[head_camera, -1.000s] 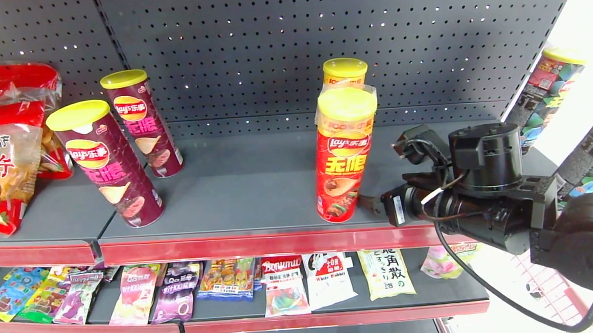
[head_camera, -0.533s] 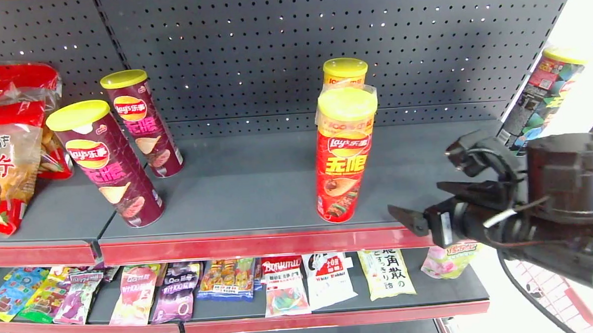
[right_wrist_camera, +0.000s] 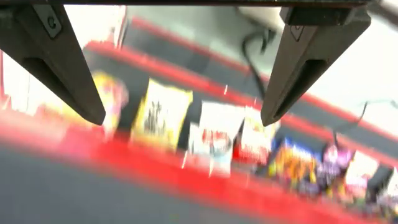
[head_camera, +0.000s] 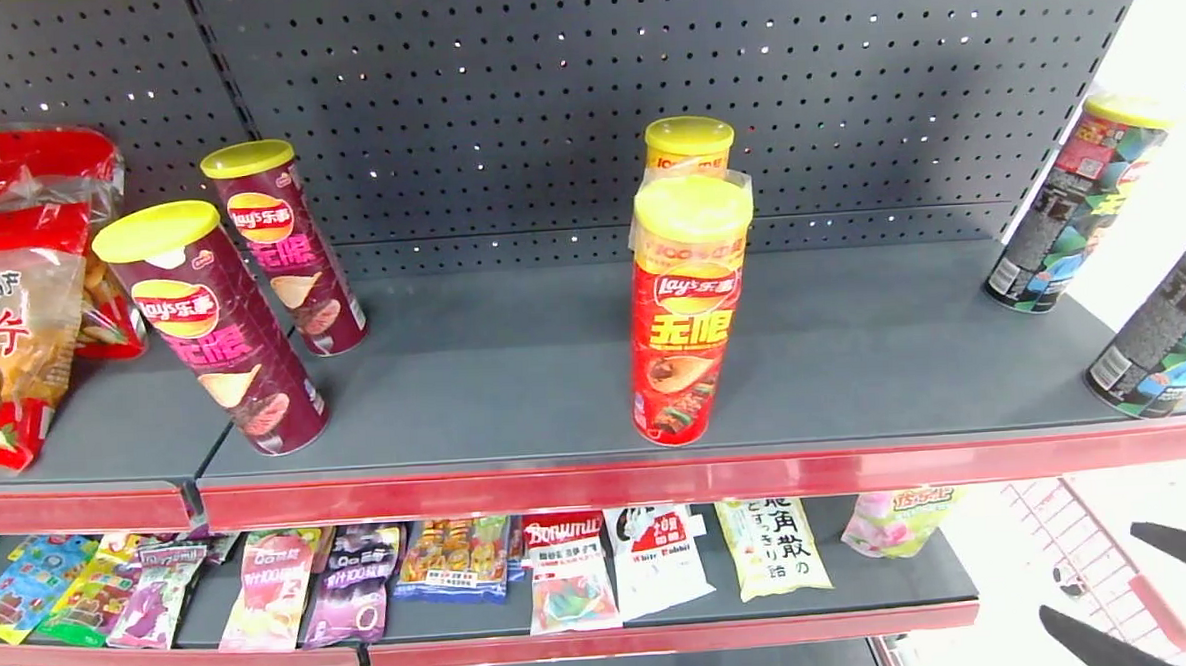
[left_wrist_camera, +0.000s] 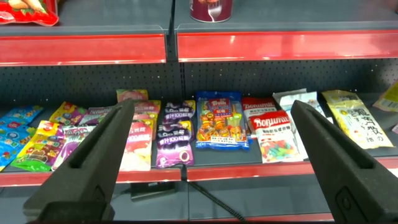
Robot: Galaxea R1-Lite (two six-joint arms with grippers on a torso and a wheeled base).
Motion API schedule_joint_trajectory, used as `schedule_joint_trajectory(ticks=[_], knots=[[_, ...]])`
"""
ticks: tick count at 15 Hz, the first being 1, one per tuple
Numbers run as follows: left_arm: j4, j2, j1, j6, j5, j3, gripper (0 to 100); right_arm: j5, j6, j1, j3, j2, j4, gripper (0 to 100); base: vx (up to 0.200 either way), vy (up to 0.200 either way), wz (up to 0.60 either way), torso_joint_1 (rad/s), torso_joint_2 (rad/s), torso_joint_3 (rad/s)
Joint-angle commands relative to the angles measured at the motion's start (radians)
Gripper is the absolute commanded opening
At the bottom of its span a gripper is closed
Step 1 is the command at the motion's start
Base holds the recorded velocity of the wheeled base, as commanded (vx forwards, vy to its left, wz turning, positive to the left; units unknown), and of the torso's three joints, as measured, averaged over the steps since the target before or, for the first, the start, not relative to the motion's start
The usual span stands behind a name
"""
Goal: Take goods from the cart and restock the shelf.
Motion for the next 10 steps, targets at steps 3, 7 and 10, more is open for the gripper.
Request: schedule_joint_trajectory(ticks=[3,7,10], knots=[[0.0,0.001,0.0,0.0,0.0,0.0,100,0.269,0.001,-0.385,-0.012,-0.513,0.441,100,0.0,0.0,0.0,0.0,0.0,0.0],[0.0,0.001,0.0,0.0,0.0,0.0,100,0.267,0.002,-0.497,0.069,-0.686,0.433,100,0.0,0.0,0.0,0.0,0.0,0.0],[0.0,0.001,0.0,0.0,0.0,0.0,100,0.239,0.013,-0.483,0.074,-0.723,0.432,100,0.0,0.0,0.0,0.0,0.0,0.0]])
